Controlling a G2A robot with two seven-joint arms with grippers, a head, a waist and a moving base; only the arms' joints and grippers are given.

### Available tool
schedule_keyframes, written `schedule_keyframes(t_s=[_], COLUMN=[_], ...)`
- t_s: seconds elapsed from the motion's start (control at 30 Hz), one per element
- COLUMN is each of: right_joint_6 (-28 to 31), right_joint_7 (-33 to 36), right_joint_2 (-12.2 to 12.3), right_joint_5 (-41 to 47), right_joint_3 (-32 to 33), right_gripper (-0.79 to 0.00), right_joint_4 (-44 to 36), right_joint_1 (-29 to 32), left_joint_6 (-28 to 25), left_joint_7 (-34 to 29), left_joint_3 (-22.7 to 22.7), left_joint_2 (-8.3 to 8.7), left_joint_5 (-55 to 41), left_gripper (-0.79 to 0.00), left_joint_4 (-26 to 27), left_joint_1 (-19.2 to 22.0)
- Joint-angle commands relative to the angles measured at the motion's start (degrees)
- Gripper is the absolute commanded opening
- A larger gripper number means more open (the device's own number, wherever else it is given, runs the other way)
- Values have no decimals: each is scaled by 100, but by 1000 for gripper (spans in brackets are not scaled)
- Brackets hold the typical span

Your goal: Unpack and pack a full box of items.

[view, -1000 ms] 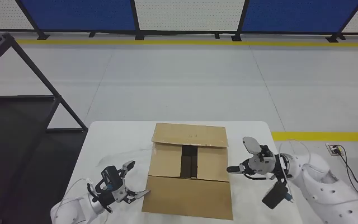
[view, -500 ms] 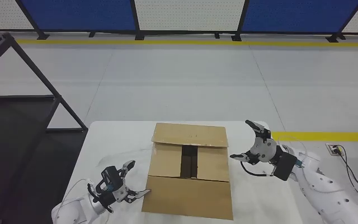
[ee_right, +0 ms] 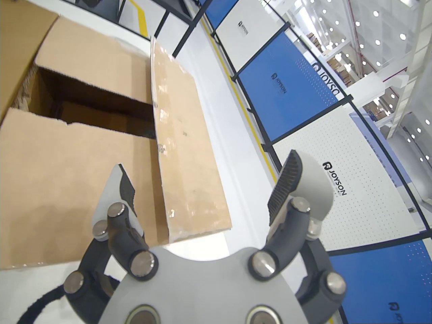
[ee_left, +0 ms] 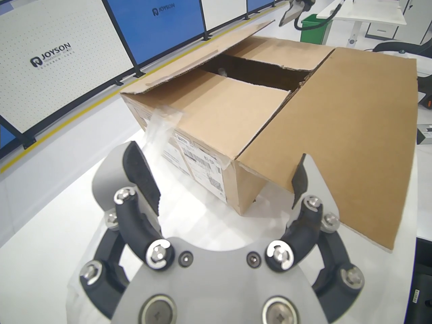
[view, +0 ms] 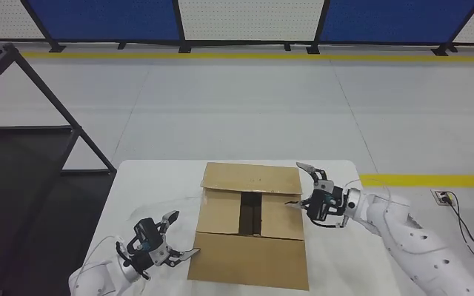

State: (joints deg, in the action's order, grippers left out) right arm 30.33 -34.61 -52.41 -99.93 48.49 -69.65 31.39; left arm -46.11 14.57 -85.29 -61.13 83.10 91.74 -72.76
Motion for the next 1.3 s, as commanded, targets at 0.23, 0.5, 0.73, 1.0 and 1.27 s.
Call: schedule_keyframes(t_s=[0.23, 0.5, 0.73, 1.0, 1.27], right_joint_6=[-698, -1171, -1547, -1783, -1691], right_joint_7=[542, 956, 1503, 2155, 3088], right_joint_2=[-32, -160, -366, -658, -991], right_joint_5=[-218, 392, 847, 1228, 1442], right_joint_3=[136, 303, 266, 85, -217], right_gripper=[0, 0, 0, 0, 0], right_joint_4=[-79, -62, 3, 386, 1103], right_joint_1=[204, 260, 22, -496, -1109], left_joint_6=[18, 96, 127, 126, 165], left_joint_7=[-5, 10, 30, 14, 6], left_joint_3=[48, 91, 86, 94, 109], left_joint_2=[23, 37, 54, 74, 89], left_joint_5=[-27, -62, -133, -184, -238], left_gripper=[0, 0, 0, 0, 0], left_joint_4=[-6, -36, -39, -20, -26], left_joint_1=[12, -3, -46, -65, -72])
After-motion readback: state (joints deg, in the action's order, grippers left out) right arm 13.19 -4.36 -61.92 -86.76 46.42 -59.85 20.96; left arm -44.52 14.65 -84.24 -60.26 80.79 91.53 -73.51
